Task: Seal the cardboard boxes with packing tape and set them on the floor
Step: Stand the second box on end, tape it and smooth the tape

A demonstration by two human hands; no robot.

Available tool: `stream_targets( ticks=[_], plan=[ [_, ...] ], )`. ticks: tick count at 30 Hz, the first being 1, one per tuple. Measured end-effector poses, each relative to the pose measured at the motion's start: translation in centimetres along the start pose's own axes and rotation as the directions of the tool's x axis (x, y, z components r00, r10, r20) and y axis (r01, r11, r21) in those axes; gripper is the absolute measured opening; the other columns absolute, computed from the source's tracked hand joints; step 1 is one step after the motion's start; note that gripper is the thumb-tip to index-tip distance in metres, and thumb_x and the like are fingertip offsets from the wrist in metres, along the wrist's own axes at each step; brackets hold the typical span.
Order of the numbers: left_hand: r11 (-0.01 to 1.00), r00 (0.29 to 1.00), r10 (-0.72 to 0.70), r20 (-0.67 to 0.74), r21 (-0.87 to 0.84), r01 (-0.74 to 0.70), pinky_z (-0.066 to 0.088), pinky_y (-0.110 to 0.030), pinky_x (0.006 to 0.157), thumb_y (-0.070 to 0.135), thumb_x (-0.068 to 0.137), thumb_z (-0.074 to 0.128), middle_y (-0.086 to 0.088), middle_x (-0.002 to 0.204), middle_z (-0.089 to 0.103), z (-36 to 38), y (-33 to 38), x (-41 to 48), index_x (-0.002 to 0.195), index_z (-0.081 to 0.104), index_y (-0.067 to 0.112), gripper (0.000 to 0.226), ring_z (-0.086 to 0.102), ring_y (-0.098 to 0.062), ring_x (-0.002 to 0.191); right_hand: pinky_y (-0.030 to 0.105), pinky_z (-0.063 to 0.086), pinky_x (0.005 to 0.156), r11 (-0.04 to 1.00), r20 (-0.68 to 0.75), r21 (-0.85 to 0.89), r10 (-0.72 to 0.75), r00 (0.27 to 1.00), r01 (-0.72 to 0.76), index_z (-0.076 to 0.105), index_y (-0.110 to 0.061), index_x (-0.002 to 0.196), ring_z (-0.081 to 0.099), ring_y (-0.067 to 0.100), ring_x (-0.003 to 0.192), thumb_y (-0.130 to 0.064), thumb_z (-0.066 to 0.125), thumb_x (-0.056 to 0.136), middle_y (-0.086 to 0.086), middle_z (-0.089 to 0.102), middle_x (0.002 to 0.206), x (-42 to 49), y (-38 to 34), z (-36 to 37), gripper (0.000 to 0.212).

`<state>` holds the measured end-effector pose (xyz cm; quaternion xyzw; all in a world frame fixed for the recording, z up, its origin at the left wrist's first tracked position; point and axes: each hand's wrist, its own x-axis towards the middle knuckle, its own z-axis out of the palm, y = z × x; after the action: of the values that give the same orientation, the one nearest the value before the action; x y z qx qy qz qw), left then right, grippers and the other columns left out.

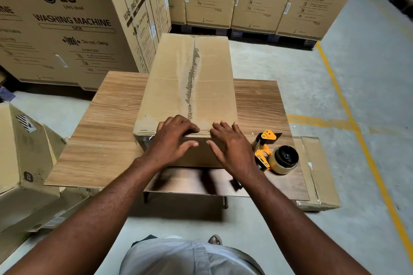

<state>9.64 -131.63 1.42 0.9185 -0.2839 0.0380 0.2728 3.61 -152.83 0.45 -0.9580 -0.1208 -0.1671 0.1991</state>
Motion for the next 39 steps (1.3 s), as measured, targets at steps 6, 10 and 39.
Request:
stream_targets(
  ticks=[6,10,39],
  plan=[
    [0.998,0.999,0.049,0.019,0.042,-0.049,0.038,-0.043,0.094,0.037,0.085,0.072,0.014,0.113,0.055,-0.7,-1.0,-0.1,0.115,0.063,0.037,0.031,0.05,-0.013,0.108,0.044,0.037,0.115,1.0,0.023,0.006,-0.004,1.0,0.004,0.066,-0.012,0.123,0.052,0.026,0.134,-0.007,0.07,0.086,0.006,0.062,0.137,0.5,-0.5,1.4,0.037],
    [0.996,0.994,0.085,0.068,0.005,-0.086,0.036,-0.04,0.097,0.034,0.082,0.075,0.017,0.119,0.053,-1.4,-2.1,-0.4,0.121,0.061,0.039,0.042,0.047,-0.011,0.112,0.046,0.037,0.114,0.999,0.066,-0.031,0.027,0.997,-0.025,0.062,-0.013,0.125,0.049,0.025,0.136,-0.015,0.071,0.086,0.004,0.06,0.139,1.1,-1.9,1.1,0.04],
    [0.979,0.982,0.141,0.125,-0.167,-0.12,0.01,-0.026,0.123,0.013,0.09,0.069,0.012,0.154,0.04,-4.9,-9.1,-1.8,0.147,0.047,0.03,0.063,0.023,0.001,0.147,0.041,0.016,0.122,1.0,0.202,-0.017,0.01,0.979,-0.007,0.051,-0.008,0.142,0.033,0.028,0.146,-0.001,0.065,0.078,0.009,0.044,0.154,4.7,-8.1,4.7,0.066]
  ],
)
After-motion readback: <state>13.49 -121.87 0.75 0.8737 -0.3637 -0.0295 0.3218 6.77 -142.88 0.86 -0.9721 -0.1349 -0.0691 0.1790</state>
